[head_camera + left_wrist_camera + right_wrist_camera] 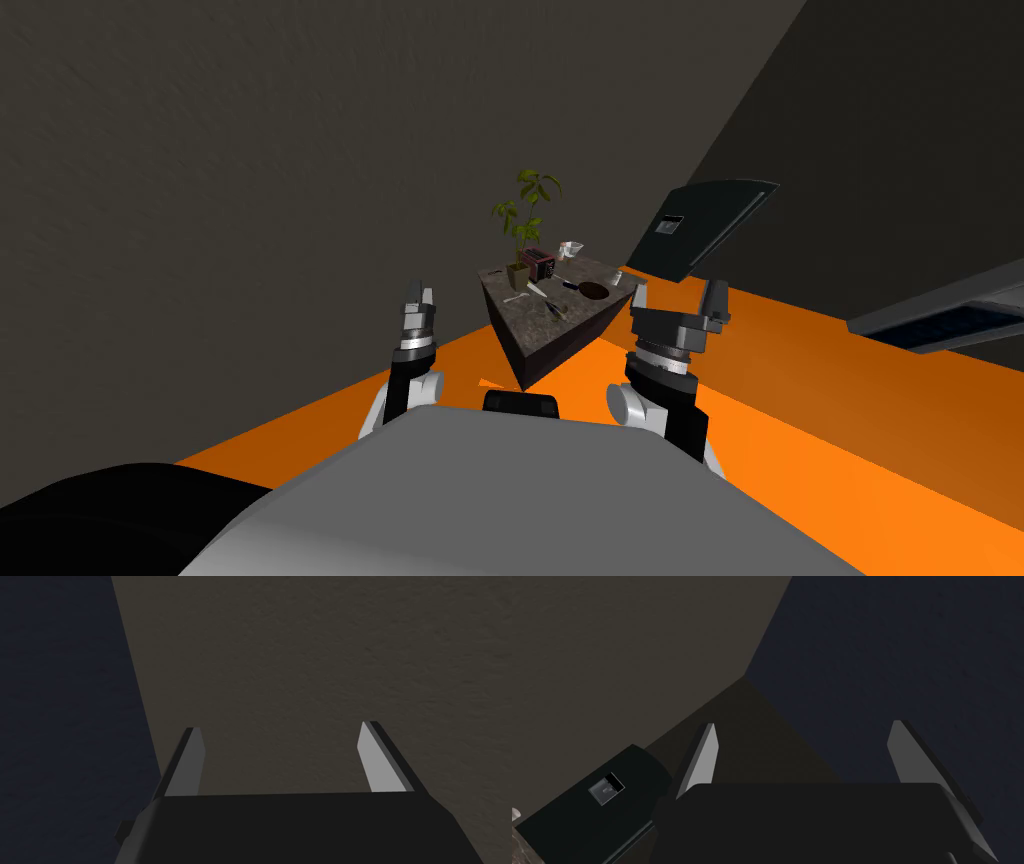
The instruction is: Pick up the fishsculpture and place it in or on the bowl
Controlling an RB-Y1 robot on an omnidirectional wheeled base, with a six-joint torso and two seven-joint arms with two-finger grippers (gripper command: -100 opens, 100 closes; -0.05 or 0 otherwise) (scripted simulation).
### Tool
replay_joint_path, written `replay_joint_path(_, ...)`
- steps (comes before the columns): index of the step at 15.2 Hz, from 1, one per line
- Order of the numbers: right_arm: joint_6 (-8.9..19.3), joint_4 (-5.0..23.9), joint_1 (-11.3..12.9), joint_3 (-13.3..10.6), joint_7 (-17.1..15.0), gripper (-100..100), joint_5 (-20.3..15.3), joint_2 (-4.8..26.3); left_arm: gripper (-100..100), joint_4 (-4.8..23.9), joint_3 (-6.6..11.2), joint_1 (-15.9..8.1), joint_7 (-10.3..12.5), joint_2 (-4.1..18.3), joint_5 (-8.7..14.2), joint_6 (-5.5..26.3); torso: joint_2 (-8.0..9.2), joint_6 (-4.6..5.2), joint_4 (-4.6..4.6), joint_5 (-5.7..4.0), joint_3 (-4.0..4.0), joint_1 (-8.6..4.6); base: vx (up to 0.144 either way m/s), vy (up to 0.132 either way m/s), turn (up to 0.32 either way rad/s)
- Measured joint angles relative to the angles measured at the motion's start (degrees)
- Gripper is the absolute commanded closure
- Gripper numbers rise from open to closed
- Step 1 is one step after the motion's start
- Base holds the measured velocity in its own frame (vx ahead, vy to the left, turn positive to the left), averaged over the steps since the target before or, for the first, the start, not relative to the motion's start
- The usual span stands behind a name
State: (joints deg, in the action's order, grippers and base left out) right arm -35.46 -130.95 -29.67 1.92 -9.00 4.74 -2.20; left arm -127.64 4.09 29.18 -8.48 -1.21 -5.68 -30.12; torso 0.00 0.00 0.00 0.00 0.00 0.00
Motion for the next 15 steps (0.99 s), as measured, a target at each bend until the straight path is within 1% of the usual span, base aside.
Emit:
replay_joint_path(8, -0.2, 1.6, 0.2, 0.5, 2.1, -100, -1.8, 8.8, 0, 0.0, 0.0, 0.0, 0.0, 0.0, 0.0, 0.0, 0.14, -0.01, 0.03, 0.01, 0.08, 0.06, -0.029, 0.016, 0.032)
replay_joint_path(15, -0.5, 4.6, 0.5, 1.3, 5.9, -100, -5.1, 16.4, 0, 0.0, -0.01, 0.0, 0.0, 0.0, 0.0, 0.0, 0.21, -0.01, 0.04, 0.02, 0.12, 0.09, -0.045, 0.027, 0.049)
